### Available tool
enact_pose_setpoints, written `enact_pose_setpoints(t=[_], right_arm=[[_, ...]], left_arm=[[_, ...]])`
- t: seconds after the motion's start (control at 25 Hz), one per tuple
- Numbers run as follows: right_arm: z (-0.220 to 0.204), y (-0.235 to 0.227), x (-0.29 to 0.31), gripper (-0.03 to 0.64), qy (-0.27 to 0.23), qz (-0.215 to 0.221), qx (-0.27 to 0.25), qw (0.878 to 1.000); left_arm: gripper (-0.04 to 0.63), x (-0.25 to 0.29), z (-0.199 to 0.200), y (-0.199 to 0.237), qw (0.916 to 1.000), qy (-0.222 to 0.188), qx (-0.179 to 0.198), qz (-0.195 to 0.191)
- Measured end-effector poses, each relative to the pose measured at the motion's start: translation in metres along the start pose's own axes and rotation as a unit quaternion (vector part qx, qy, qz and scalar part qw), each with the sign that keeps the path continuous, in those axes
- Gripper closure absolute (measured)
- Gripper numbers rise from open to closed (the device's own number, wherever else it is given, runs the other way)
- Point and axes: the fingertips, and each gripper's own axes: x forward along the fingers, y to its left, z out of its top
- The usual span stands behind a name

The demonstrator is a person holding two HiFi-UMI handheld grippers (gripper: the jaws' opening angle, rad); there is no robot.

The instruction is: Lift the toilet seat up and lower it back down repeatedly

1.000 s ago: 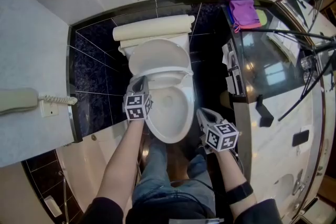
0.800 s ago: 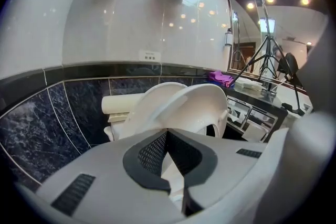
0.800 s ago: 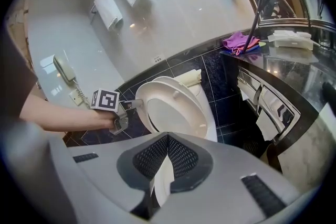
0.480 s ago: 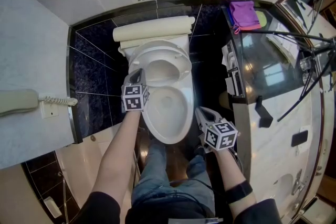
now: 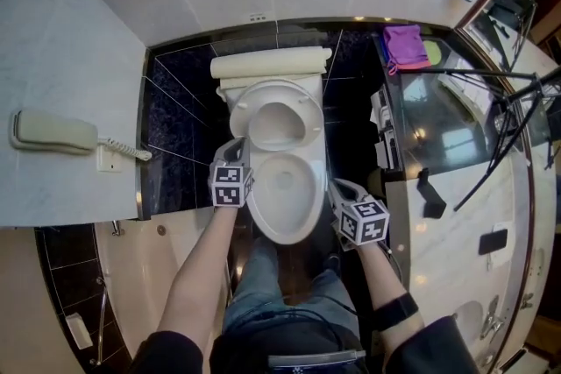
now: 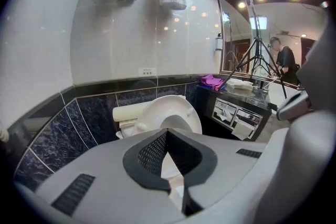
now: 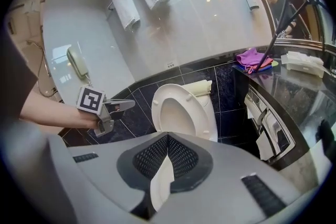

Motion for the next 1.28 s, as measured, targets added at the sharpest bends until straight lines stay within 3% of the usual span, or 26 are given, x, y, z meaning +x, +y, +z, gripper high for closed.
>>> enact_pose_setpoints(t=[0.12,0.4,0.76,1.04,1.28], right_arm=[[0.008,0.005,-0.013,0.601,-0.001,0.006,-0.033,0.999],[0.015,0.001,-0.050,0.600,-0.004,-0.001,-0.079,0.997],[0.012,-0.007,-0.109,0.600,-0.025,-0.017,-0.082,0.996],[0.000,-0.009,-0.134,0.600,-0.030,-0.018,-0.081,0.996],[-0.013,-0.016,-0.146,0.600,-0.025,-0.019,-0.079,0.996]], left_arm=[[0.595,-0.041,0.005,-0.013,0.9999,-0.005,0.013,0.000],[0.595,-0.142,0.014,-0.027,0.9990,-0.025,-0.021,0.031],[0.595,-0.252,0.015,-0.041,0.9947,-0.051,-0.057,0.068],[0.595,-0.294,0.003,-0.058,0.9917,-0.063,-0.079,0.080],[0.595,-0.305,-0.008,-0.073,0.9920,-0.059,-0.077,0.081]])
